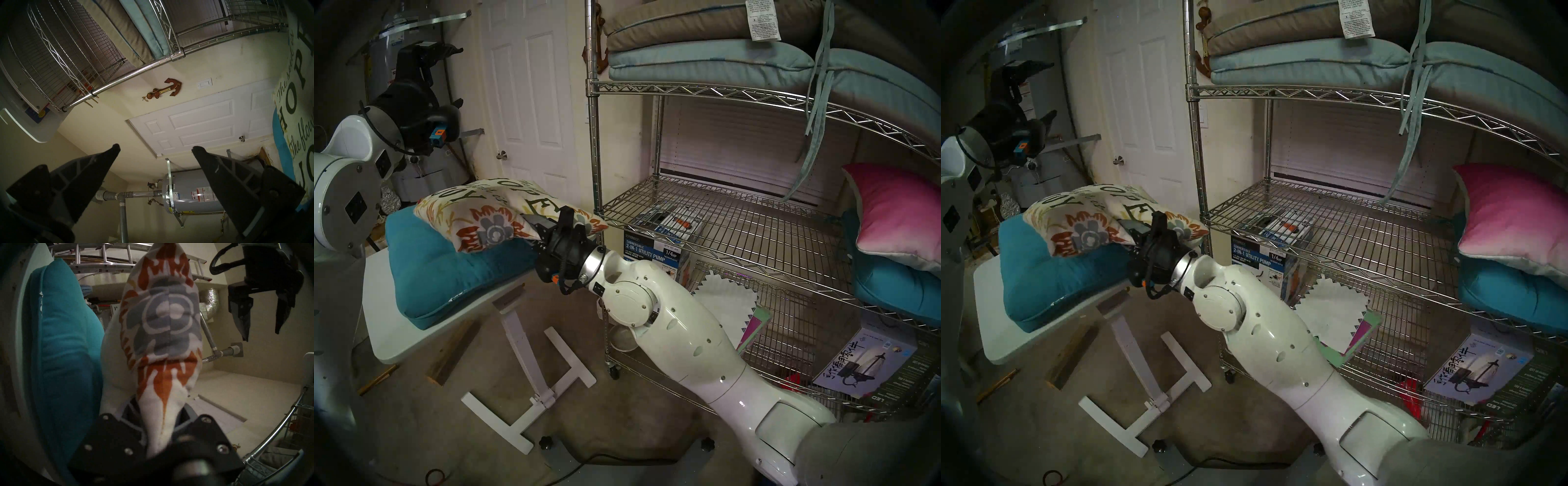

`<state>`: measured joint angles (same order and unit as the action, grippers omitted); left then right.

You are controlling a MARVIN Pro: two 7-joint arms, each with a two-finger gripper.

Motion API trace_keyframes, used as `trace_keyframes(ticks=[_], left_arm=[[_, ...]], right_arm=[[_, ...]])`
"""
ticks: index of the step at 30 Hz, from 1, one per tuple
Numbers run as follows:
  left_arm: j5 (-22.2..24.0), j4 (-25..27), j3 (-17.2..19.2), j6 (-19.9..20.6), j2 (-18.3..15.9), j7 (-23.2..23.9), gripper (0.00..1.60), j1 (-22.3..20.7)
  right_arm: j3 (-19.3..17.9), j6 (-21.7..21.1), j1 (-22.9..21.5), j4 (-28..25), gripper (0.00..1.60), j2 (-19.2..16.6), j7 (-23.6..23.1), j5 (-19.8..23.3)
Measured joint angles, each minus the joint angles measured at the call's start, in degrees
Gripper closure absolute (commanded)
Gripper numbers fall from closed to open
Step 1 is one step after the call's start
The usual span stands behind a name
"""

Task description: Put cushion on the shelf

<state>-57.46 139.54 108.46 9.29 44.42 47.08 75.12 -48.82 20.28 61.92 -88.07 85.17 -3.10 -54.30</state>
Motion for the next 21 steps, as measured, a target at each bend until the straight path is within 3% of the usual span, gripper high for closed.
trace_keyframes(ticks=[21], left_arm=[[0.0, 0.0, 0.01, 0.0, 0.0, 0.0, 0.0, 0.0]], right_arm=[[-5.74, 0.84, -1.17, -1.69, 1.6, -5.29, -1.47, 1.16]])
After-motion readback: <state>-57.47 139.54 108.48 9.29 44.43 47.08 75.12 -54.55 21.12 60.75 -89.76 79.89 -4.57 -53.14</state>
